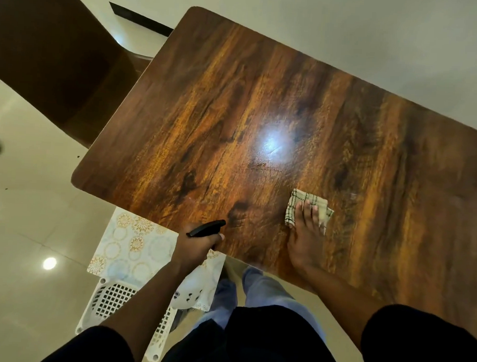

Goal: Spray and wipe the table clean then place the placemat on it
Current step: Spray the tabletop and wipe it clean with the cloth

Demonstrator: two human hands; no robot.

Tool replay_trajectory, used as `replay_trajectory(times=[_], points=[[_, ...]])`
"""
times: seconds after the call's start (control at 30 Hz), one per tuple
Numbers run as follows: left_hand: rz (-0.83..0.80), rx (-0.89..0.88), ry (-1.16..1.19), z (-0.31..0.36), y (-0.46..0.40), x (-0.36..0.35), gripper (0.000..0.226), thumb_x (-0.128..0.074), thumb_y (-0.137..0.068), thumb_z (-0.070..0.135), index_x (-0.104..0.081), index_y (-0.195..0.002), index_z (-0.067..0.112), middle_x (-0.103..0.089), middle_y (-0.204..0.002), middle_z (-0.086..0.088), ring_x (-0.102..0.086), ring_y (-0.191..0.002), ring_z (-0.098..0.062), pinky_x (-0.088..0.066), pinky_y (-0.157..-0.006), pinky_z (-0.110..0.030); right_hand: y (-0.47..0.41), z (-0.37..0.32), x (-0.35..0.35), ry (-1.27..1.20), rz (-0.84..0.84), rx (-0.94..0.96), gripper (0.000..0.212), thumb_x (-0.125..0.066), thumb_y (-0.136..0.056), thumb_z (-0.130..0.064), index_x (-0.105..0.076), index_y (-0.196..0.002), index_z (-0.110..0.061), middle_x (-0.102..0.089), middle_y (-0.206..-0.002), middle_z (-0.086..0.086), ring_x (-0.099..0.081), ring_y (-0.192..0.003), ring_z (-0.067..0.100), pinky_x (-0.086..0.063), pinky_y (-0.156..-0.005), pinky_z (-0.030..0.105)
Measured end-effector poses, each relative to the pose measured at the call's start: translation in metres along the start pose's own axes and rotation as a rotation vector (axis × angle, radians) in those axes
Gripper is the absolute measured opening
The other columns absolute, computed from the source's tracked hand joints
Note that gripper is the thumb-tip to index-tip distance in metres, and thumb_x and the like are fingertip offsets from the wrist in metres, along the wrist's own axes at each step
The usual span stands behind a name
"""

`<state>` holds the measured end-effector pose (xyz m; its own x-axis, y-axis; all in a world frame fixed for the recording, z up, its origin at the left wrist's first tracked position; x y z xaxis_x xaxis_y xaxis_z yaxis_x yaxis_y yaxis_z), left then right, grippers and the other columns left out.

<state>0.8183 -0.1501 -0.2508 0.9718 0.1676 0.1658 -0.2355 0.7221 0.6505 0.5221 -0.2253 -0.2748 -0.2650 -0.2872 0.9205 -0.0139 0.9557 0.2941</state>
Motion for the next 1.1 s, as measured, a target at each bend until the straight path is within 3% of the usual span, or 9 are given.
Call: replay_trajectory(times=[0.13, 0.3, 0.47, 0.6, 0.7, 0.8, 0.93, 1.0, 1.1], points=[[0.004, -0.028, 0.024, 0.003, 0.005, 0.000, 0.023, -0.078, -0.091, 0.003, -0.081, -0.114, 0.006, -0.065, -0.067, -0.016, -0.048, -0.037, -0.005, -0.038, -0.041, -0.017, 0.004, -0.029, -0.010, 0.040, 0.026, -0.002, 0.076, -0.045, -0.101, -0.016, -0.007, -0.165, -0.021, 0.006, -0.172, 0.002, 0.010, -0.159, 0.025, -0.001, -0.126, 0.047], [0.225, 0.073, 0.061, -0.010, 0.010, 0.029, 0.042, -0.083, -0.070, 0.036, -0.081, -0.104, 0.011, -0.071, -0.070, -0.009, -0.054, -0.048, -0.014, -0.043, -0.048, -0.027, 0.023, -0.105, -0.042, 0.038, -0.040, 0.369, 0.081, -0.054, -0.096, -0.013, -0.013, -0.165, -0.025, 0.002, -0.173, -0.002, 0.008, -0.159, 0.023, -0.007, -0.125, 0.048], [0.349, 0.096, 0.102, -0.010, 0.011, 0.053, 0.035, -0.075, -0.064, 0.031, -0.081, -0.089, 0.008, -0.073, -0.070, -0.018, -0.052, -0.045, -0.019, -0.045, -0.058, -0.037, 0.032, -0.182, -0.066, 0.089, -0.150, 0.813, 0.076, -0.057, -0.100, -0.022, -0.017, -0.164, -0.023, -0.004, -0.173, -0.001, 0.003, -0.160, 0.022, -0.013, -0.127, 0.049], [0.406, 0.078, 0.096, -0.002, 0.009, 0.067, 0.036, -0.075, -0.065, 0.032, -0.081, -0.088, 0.005, -0.074, -0.068, -0.016, -0.053, -0.042, -0.016, -0.044, -0.054, -0.033, 0.003, -0.203, -0.056, 0.076, -0.196, 0.904, 0.068, -0.051, -0.103, -0.025, -0.020, -0.164, -0.024, -0.010, -0.173, -0.002, -0.003, -0.160, 0.020, -0.011, -0.128, 0.047], [0.395, 0.083, 0.131, 0.001, 0.002, 0.071, 0.048, -0.079, -0.066, 0.037, -0.080, -0.105, 0.009, -0.075, -0.077, -0.021, -0.053, -0.044, -0.017, -0.043, -0.051, -0.030, -0.028, -0.208, -0.037, 0.038, -0.225, 0.802, 0.067, -0.042, -0.106, -0.022, -0.010, -0.165, -0.028, 0.000, -0.172, -0.006, 0.006, -0.159, 0.016, -0.003, -0.128, 0.045], [0.410, 0.107, 0.148, 0.003, -0.002, 0.074, 0.065, -0.082, -0.060, 0.047, -0.076, -0.112, 0.008, -0.076, -0.082, -0.018, -0.055, -0.046, -0.016, -0.043, -0.046, -0.027, -0.066, -0.199, -0.012, 0.037, -0.203, 0.560, 0.064, -0.033, -0.108, -0.029, -0.001, -0.164, -0.031, 0.009, -0.171, -0.006, 0.012, -0.157, 0.018, 0.001, -0.128, 0.045], [0.408, 0.113, 0.146, 0.006, -0.008, 0.079, 0.035, -0.084, -0.079, 0.030, -0.078, -0.098, 0.002, -0.075, -0.073, -0.015, -0.053, -0.043, -0.013, -0.042, -0.047, -0.027, -0.119, -0.167, 0.010, -0.007, -0.068, 0.142, 0.067, -0.034, -0.107, -0.033, 0.000, -0.165, -0.030, 0.008, -0.172, -0.003, 0.009, -0.158, 0.022, -0.003, -0.129, 0.049], [0.424, 0.106, 0.153, 0.008, -0.011, 0.083, 0.034, -0.084, -0.082, 0.027, -0.076, -0.101, 0.000, -0.075, -0.073, -0.014, -0.054, -0.044, -0.013, -0.043, -0.045, -0.027, -0.133, -0.156, 0.017, -0.020, -0.047, -0.061, 0.070, -0.042, -0.108, -0.029, -0.002, -0.165, -0.026, 0.008, -0.173, -0.001, 0.010, -0.159, 0.024, -0.002, -0.129, 0.048], [0.457, 0.100, 0.180, 0.013, -0.012, 0.091, 0.032, -0.083, -0.078, 0.029, -0.078, -0.101, 0.007, -0.075, -0.074, -0.013, -0.056, -0.048, -0.015, -0.044, -0.050, -0.030, -0.126, -0.172, 0.011, -0.027, -0.064, -0.070, 0.069, -0.038, -0.109, -0.035, -0.001, -0.166, -0.023, 0.010, -0.172, 0.002, 0.014, -0.158, 0.026, 0.002, -0.128, 0.049]])
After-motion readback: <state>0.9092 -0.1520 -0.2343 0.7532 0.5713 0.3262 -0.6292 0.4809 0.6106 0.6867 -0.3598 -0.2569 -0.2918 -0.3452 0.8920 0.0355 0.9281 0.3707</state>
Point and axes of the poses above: each hand's wrist, its own y-axis away from the middle knuckle, its own x-axis out of the back of the hand, z = x × y, the point moved 5 cm from there along -y, towards the middle knuckle
